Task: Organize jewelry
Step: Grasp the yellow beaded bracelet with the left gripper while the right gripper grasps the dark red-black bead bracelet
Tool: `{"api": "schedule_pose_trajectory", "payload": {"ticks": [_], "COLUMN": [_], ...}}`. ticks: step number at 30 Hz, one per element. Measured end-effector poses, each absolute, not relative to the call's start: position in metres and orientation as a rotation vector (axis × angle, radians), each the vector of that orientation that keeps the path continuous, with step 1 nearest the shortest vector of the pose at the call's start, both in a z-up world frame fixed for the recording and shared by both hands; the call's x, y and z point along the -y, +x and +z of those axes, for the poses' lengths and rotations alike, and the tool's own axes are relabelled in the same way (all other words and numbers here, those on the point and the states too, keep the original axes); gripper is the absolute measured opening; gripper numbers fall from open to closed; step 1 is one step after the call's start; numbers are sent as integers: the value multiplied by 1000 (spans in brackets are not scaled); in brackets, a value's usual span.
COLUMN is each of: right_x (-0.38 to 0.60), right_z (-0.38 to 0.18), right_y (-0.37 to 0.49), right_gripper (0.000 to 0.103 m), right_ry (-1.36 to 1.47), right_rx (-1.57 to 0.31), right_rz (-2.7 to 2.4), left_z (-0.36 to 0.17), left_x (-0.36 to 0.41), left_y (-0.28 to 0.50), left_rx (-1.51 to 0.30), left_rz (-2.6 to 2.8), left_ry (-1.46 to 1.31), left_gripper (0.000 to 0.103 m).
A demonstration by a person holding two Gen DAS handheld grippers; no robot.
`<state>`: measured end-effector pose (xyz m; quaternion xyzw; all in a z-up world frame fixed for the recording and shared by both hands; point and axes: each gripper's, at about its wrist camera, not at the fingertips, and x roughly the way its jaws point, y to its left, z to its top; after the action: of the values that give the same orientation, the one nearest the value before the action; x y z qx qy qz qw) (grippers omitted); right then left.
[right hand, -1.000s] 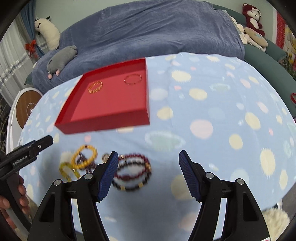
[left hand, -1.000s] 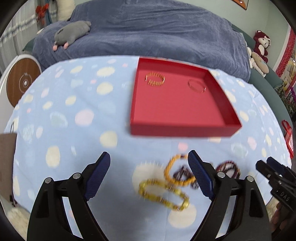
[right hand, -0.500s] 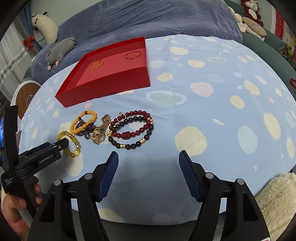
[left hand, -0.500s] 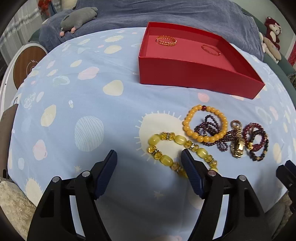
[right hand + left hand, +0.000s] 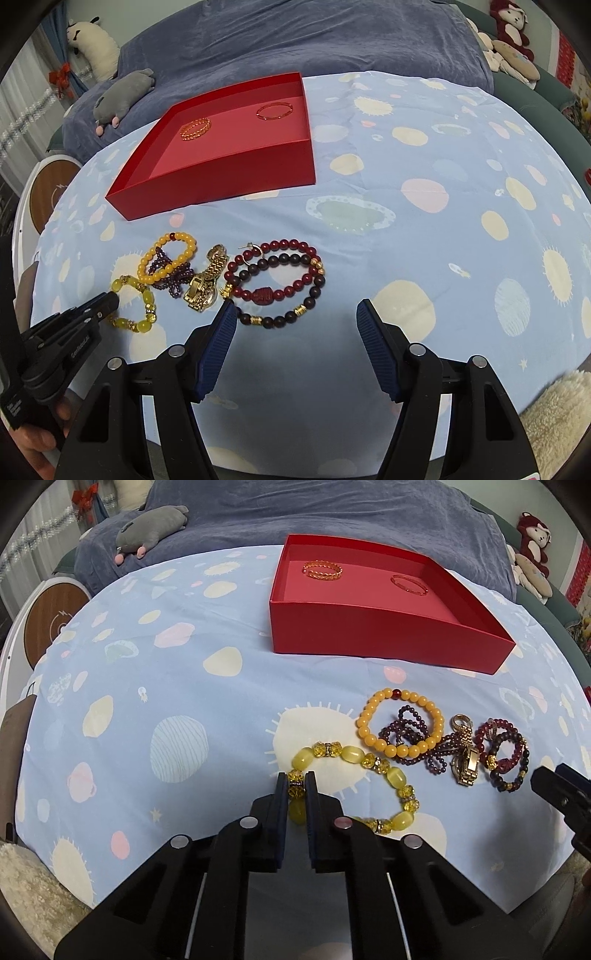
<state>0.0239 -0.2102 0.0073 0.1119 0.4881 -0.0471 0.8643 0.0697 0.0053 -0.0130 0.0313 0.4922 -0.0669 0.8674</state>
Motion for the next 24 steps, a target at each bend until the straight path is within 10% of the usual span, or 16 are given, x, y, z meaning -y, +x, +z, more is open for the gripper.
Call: {"api": "schedule_pose_trajectory", "payload": {"ticks": [24], "right_x": [219], "right_z": [-14], "right_y": [48], "right_gripper": [40], "right_ry": [221], "right_rx": [-1067], "right_rz": [-93], "left_z": [-14], "left_x": [-9], "left_y": [66], "left_rx": [-1033], "left_rz": [-143], "left_ry": [34], "left_gripper": [9]}}
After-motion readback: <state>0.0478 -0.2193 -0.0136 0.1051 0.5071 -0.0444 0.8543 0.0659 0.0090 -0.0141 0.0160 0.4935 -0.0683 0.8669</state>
